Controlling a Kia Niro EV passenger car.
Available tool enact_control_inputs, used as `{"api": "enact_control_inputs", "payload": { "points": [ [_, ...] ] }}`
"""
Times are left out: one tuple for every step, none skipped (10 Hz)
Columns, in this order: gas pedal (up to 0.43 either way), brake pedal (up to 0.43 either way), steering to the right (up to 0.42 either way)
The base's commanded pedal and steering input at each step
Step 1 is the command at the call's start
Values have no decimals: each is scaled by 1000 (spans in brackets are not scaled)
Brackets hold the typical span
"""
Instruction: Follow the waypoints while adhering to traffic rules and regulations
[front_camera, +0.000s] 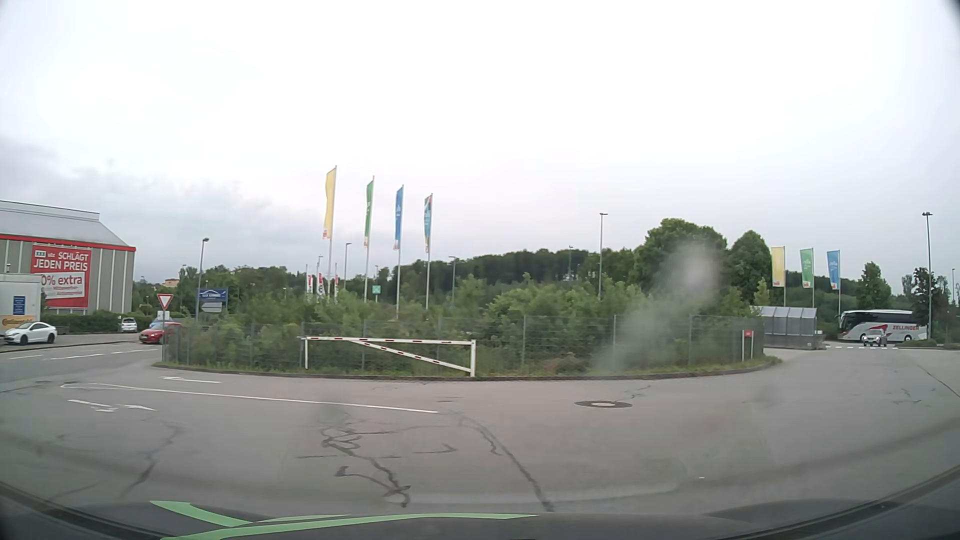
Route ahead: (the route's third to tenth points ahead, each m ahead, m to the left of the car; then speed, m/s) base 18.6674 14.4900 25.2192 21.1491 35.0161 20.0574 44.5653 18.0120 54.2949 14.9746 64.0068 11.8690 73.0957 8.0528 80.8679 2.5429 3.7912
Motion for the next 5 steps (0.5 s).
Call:
{"api": "enact_control_inputs", "payload": {
  "points": [
    [28,0,339],
    [28,0,292],
    [28,0,238],
    [28,0,196],
    [28,0,160]
  ]
}}
